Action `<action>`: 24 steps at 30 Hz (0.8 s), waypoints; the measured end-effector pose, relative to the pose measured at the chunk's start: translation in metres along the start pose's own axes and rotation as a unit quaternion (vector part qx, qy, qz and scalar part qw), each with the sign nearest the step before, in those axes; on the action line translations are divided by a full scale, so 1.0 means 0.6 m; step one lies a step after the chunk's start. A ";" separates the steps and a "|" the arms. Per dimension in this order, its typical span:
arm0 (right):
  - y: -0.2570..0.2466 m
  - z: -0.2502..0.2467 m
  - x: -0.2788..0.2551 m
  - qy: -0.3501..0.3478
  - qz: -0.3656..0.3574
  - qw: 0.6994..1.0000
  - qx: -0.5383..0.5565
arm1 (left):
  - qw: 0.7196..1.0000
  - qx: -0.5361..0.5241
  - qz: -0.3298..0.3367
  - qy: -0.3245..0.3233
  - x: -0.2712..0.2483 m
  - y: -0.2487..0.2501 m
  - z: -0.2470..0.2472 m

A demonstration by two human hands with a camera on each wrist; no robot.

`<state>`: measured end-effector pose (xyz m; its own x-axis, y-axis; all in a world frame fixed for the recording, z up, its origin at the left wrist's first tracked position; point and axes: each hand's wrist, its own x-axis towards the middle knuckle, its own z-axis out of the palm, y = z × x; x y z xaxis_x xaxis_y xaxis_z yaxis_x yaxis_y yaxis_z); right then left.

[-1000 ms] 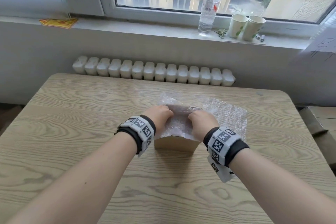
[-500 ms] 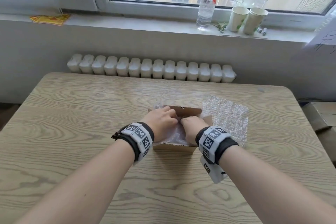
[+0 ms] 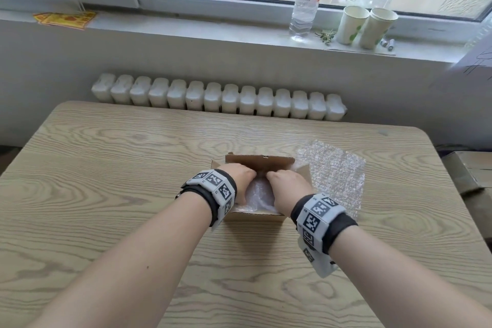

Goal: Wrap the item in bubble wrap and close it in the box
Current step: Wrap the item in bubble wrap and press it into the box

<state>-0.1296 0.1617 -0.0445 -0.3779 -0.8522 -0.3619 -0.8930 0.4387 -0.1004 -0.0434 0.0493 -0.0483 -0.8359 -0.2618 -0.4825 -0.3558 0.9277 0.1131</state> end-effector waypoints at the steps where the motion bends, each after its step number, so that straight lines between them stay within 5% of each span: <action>1: -0.002 0.003 0.009 -0.028 0.008 1.000 0.005 | 1.000 -0.014 -0.004 -0.008 0.004 0.000 0.002; 11: -0.005 0.004 0.086 -0.174 0.007 0.985 -0.011 | 0.992 -0.114 -0.031 -0.041 0.028 -0.001 0.006; 18: 0.022 -0.030 0.031 -0.001 -0.057 0.998 0.009 | 0.994 -0.095 -0.019 -0.047 0.012 -0.001 0.001; 24: 0.035 -0.032 0.013 -0.059 -0.097 0.993 -0.042 | 0.995 -0.079 -0.017 0.059 -0.011 -0.010 -0.042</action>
<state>-0.1560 0.1589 -0.0315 -0.1692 -0.8766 -0.4504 -0.9654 0.2395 -0.1035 -0.0463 0.0389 -0.0242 -0.8622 -0.3297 -0.3847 -0.4377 0.8671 0.2378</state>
